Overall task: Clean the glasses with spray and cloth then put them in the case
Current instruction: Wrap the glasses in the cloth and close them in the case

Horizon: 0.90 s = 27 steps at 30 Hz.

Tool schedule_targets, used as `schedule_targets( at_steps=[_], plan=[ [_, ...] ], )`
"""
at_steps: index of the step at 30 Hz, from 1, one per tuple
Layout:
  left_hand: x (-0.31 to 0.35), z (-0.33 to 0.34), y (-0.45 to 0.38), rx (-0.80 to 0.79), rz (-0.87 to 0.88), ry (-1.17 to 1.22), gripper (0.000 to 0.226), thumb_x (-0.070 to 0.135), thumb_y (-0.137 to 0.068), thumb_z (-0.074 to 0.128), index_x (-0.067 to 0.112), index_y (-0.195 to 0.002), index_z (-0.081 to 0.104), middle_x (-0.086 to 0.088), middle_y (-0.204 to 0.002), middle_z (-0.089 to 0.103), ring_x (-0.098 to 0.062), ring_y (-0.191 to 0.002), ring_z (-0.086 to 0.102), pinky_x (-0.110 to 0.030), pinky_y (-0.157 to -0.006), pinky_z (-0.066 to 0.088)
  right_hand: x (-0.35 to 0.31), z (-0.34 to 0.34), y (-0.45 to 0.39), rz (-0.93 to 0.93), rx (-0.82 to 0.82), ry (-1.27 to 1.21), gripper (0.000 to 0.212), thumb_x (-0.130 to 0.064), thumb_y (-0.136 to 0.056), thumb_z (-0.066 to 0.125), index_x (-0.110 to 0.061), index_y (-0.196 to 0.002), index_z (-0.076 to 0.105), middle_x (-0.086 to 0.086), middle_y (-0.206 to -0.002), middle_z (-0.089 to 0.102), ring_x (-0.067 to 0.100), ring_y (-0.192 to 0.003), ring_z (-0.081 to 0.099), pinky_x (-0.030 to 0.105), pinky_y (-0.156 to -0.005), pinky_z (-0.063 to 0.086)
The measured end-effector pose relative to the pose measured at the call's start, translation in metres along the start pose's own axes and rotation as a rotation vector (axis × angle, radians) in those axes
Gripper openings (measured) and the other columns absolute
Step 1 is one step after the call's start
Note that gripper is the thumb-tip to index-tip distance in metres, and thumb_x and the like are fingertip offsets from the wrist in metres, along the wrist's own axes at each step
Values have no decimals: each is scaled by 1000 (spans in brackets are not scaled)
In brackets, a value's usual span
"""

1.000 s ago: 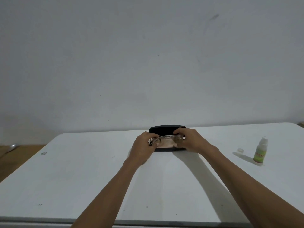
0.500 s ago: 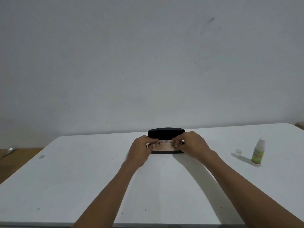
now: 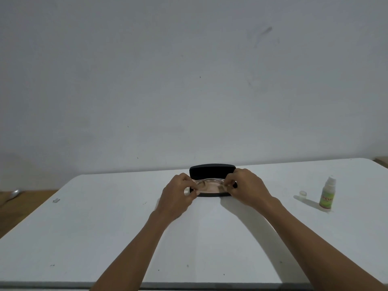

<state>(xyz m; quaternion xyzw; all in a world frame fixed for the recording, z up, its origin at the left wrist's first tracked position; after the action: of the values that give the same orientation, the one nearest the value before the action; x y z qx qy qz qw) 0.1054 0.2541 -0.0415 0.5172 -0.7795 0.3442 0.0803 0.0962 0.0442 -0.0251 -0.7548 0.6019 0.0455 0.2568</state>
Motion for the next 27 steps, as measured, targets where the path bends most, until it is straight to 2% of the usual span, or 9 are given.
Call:
schedule_targets(
  at_steps=[3, 7, 11, 15, 19, 23, 27],
  plan=[
    [1, 5, 2, -63, -11, -51, 3, 33, -86, 73, 32, -85, 75, 17, -97, 57, -4, -98, 53, -33, -78, 52, -1, 2, 5, 3, -40, 53, 9, -24, -86, 68, -28, -83, 75, -12, -79, 59, 15, -81, 54, 27, -57, 36],
    [2, 5, 0, -78, -59, -68, 4, 35, -87, 73, 32, -84, 74, 15, -98, 57, -6, -100, 51, -31, -77, 50, 5, 5, 7, 51, -50, 81, 19, -22, -86, 62, -28, -68, 63, -10, -61, 49, 20, -78, 48, 26, -49, 24],
    [1, 4, -2, -80, -76, -89, 7, 36, -87, 73, 30, -83, 74, 13, -96, 56, -7, -100, 49, -28, -71, 44, 8, 5, 5, 69, -38, 131, 15, -31, -89, 64, -22, -87, 76, -5, -82, 64, 23, -94, 51, 29, -59, 34],
    [1, 0, -1, -42, -84, -115, 13, 39, -85, 75, 27, -80, 72, 11, -92, 56, -9, -97, 47, -30, -69, 43, 10, 3, 6, 114, -27, 182, 18, -34, -89, 63, -24, -90, 78, -1, -92, 64, 23, -96, 47, 29, -61, 33],
    [6, -2, 0, -35, -47, -187, 17, 44, -88, 71, 28, -85, 72, 10, -92, 56, -11, -96, 46, -30, -67, 39, 16, 1, 7, 176, -12, 162, 20, -35, -87, 64, -24, -89, 80, 0, -90, 66, 25, -96, 54, 27, -53, 27],
    [20, -2, 3, -18, 90, -413, 25, 49, -93, 62, 27, -94, 74, 7, -95, 57, -16, -100, 49, -29, -64, 40, 17, -2, 11, 211, -4, 117, 19, -39, -85, 68, -28, -90, 82, 0, -92, 72, 25, -97, 60, 28, -58, 38],
    [28, 1, 4, -37, 148, -498, 30, 45, -96, 54, 24, -97, 76, 2, -95, 59, -20, -103, 51, -32, -63, 43, 18, -2, 14, 250, -21, 100, 17, -35, -84, 68, -26, -88, 82, 0, -91, 74, 24, -94, 62, 29, -61, 42]
  ],
)
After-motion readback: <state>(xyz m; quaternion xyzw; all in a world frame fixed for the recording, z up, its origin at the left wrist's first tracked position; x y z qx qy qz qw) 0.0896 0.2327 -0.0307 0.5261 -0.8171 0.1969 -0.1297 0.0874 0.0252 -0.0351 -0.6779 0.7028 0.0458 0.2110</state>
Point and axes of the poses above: each hand's wrist, its own y-axis away from the middle knuckle, its own z-axis out of the palm, x = y × z, the point moved 10 cm from there along -y, towards the middle knuckle
